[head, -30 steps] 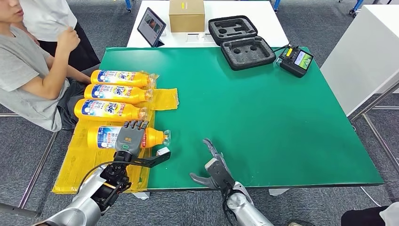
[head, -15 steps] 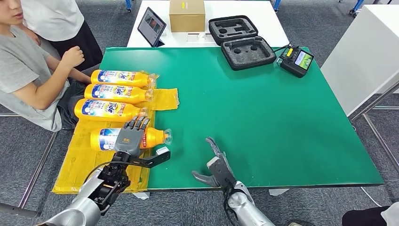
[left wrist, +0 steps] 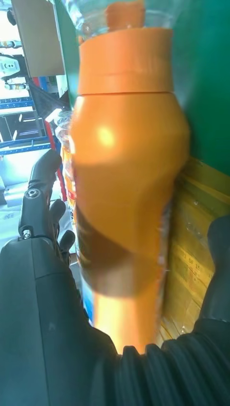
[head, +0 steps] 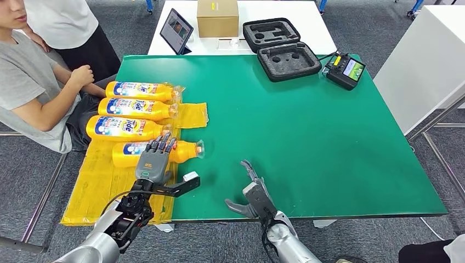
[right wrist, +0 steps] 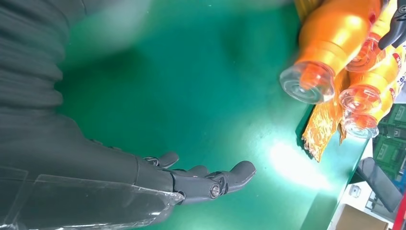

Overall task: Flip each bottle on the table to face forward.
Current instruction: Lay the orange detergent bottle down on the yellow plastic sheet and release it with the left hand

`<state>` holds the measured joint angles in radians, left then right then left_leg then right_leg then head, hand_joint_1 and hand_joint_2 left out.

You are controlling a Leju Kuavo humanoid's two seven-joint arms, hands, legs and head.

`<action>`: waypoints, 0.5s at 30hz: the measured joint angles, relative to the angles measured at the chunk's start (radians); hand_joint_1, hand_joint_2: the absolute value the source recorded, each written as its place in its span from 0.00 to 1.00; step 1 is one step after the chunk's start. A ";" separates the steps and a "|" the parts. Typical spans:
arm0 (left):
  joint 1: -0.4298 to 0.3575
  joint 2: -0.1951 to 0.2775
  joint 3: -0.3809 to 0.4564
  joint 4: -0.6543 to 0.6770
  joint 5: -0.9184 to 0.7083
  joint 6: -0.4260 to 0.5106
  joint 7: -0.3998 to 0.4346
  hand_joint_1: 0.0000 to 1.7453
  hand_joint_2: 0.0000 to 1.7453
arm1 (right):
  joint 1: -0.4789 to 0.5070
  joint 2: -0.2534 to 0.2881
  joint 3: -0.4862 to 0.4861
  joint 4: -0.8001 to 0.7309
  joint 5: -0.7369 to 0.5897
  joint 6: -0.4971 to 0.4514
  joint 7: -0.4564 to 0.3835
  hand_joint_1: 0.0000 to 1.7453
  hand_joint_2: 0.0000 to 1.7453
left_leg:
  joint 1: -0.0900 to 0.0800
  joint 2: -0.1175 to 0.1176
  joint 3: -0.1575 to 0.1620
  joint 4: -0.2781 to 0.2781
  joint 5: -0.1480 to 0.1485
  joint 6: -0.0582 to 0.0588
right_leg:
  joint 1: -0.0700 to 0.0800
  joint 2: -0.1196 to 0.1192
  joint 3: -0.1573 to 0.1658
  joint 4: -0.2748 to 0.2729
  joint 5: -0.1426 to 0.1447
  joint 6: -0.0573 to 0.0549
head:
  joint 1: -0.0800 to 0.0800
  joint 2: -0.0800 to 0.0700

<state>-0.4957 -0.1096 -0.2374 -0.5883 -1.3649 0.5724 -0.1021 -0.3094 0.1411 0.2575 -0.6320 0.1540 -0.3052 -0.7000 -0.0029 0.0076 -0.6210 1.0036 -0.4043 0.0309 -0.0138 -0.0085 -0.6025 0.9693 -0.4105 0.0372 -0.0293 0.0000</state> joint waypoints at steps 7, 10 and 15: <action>0.026 -0.003 -0.005 -0.039 -0.042 0.045 0.021 0.00 1.00 | 0.000 0.000 -0.003 0.002 0.002 -0.004 0.000 0.00 1.00 | 0.000 0.000 0.000 0.000 0.000 0.000 | 0.000 0.000 0.000 0.000 0.000 0.000 | 0.000 0.000; 0.059 -0.005 -0.012 -0.091 -0.051 0.047 0.013 0.00 1.00 | 0.002 0.000 -0.007 0.003 0.004 -0.009 0.000 0.00 1.00 | 0.000 0.000 0.000 0.000 0.000 0.000 | 0.000 0.000 -0.001 0.000 0.000 0.000 | 0.000 0.000; 0.133 -0.009 -0.045 -0.240 0.046 0.014 -0.075 0.00 1.00 | 0.009 -0.001 -0.013 0.003 0.001 -0.015 0.000 0.00 1.00 | 0.000 0.000 -0.001 0.000 0.000 0.000 | 0.000 0.000 -0.002 0.000 0.000 0.000 | 0.000 0.000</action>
<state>-0.3625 -0.1183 -0.2824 -0.8288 -1.3194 0.5868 -0.1772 -0.3004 0.1404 0.2442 -0.6294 0.1552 -0.3199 -0.7000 -0.0030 0.0080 -0.6221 1.0036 -0.4048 0.0310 -0.0138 -0.0084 -0.6041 0.9692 -0.4106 0.0372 -0.0293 0.0000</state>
